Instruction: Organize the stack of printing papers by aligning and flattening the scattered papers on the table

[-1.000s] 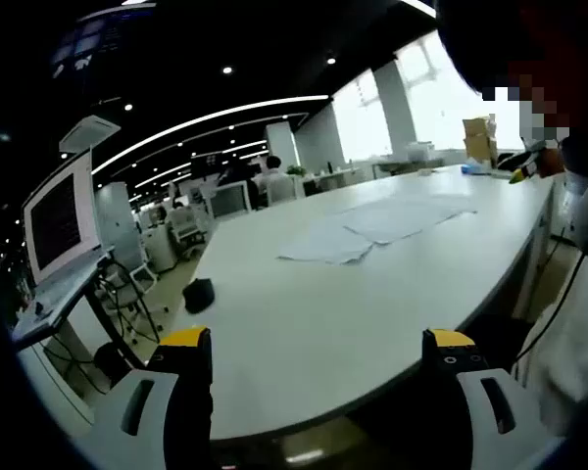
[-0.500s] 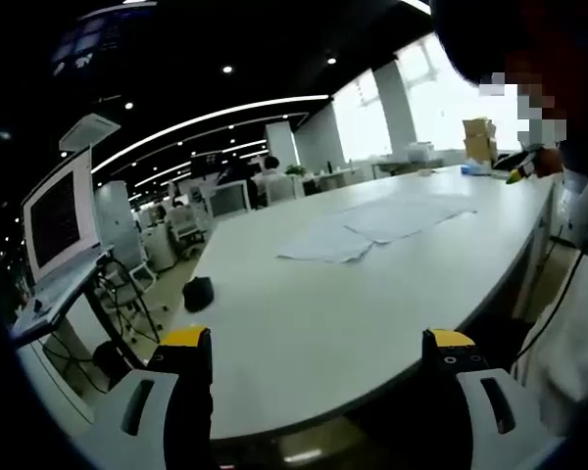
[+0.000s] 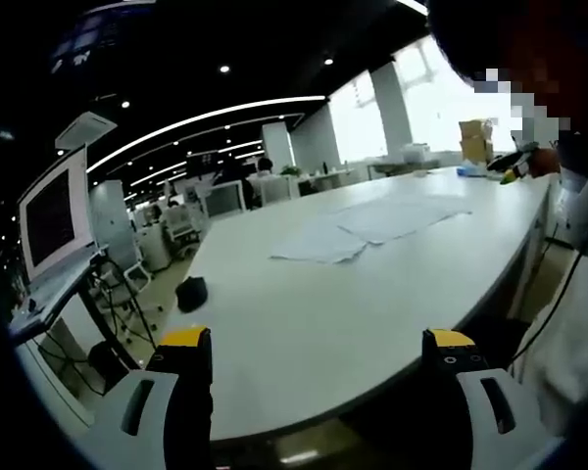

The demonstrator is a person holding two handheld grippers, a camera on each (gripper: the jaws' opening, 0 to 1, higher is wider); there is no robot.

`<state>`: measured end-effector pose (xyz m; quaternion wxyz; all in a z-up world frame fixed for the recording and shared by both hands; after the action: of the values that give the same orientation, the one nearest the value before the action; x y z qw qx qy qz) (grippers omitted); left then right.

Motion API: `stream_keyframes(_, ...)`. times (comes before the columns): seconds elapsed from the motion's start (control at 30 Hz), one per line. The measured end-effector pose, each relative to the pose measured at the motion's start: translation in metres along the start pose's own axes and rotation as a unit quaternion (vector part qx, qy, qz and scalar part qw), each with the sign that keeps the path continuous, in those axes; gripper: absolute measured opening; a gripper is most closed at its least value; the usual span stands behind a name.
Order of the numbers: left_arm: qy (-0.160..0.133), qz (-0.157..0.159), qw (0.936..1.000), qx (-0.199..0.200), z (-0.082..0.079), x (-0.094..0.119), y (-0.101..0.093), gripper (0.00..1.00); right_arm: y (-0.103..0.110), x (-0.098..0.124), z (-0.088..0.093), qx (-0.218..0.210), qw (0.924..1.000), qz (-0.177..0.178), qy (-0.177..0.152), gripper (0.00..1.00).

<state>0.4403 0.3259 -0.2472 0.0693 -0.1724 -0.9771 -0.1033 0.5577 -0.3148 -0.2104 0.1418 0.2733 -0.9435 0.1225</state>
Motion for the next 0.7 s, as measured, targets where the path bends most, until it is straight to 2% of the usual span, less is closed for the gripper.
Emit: stream_keyframes(0.7, 0.006, 0.01, 0.9999, 0.0, 0.001, -0.006, -0.004, 0.91, -0.002, -0.013, 0.004, -0.004, 0.9999, -0.011, 0.002, 0.86)
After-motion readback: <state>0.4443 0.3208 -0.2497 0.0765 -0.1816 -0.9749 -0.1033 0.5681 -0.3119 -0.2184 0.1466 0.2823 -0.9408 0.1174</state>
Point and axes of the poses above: the point that each gripper's makers call its tool centre point, and the gripper's own axes: x roughly backward along the fingers, y roughly to its left, z roughly out of its underside, the point moved 10 cm from there along x, roughly backward along the fingers, and after that the axes turned 8 degrees about -y, right-handed, at the moved point
